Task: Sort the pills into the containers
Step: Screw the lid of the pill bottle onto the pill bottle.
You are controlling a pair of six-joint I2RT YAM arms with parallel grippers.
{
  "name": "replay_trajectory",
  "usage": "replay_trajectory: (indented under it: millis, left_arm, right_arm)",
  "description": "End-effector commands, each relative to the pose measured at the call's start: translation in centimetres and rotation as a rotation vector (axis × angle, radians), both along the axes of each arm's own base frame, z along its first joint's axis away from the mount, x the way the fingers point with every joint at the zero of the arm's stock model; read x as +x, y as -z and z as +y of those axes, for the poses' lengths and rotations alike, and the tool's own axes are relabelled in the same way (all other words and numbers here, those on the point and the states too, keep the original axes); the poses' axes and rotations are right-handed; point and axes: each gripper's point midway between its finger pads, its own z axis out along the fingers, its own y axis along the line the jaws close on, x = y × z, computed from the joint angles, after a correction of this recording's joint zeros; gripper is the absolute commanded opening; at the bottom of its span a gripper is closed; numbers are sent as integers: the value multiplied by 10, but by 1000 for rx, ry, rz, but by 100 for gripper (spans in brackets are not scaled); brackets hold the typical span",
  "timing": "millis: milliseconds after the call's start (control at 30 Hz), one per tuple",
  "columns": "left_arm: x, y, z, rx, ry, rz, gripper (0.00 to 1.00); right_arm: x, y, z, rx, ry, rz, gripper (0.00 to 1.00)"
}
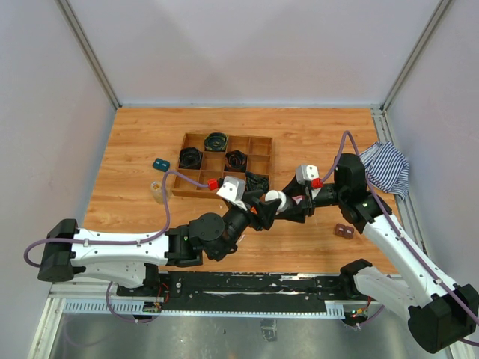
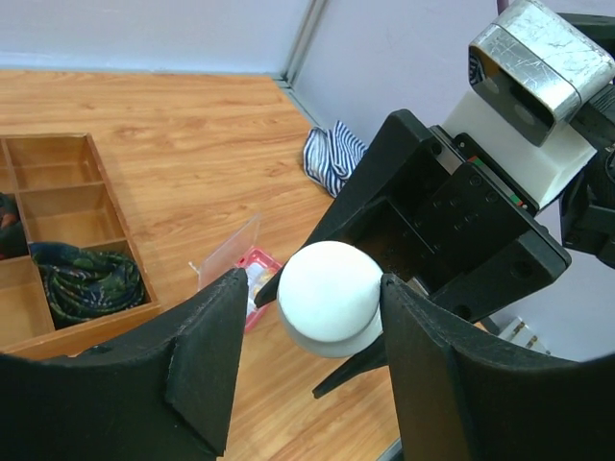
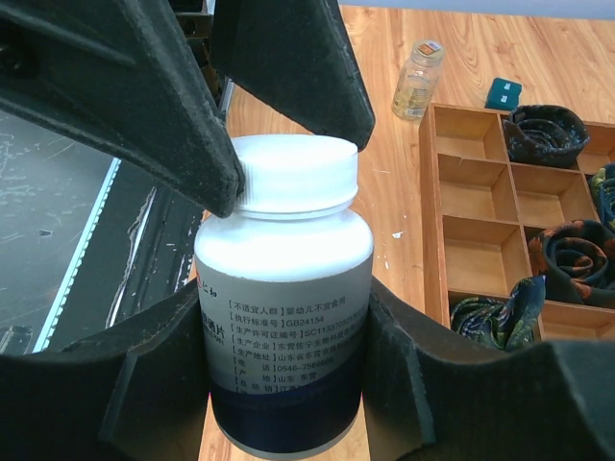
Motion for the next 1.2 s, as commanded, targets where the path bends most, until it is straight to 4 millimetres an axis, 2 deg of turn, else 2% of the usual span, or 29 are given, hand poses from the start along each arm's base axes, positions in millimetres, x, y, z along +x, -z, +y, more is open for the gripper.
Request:
replay_trajectory:
  millis: [0,100,233,367,433,633,700,867,933,1033,1167]
  left_arm:
    - [2,-15,1,-24,-32,-15,60]
    - [0,-14,-1,-14,-5,-26,58]
    - [-6,-15,-6,-14,100,-59,46]
    - [-7,-7,-9,-33,281,-98,30]
    - [-9,-1,-11,-31,379,-128,26]
    - [-22,15,-18,80,653,-301,25]
    - [-32,24,-20,139,776,-379,25]
    - [-26,36,-15,199,970,-455,28]
    - [-20,36,-15,211,1010,-481,33]
    - [-4,31,-15,225,959,-501,57]
    - [21,12,-4,224,754,-547,95]
  right_arm:
    - [5,-8,-1,12,14,-31,1]
    - [5,-8,-1,12,14,-32,1]
    - [4,-9,-1,13,12,-33,0]
    - [4,-10,-1,16,11,-33,1]
    - [4,-10,-1,16,10,-31,1]
    - [4,-9,-1,16,8,-27,1]
    - [4,-9,-1,16,7,-27,1]
    - [4,-9,-1,16,6,-26,1]
    - [4,-9,-1,15,7,-25,1]
    - [4,-8,-1,15,7,-25,1]
    - [5,-8,-1,14,6,-24,0]
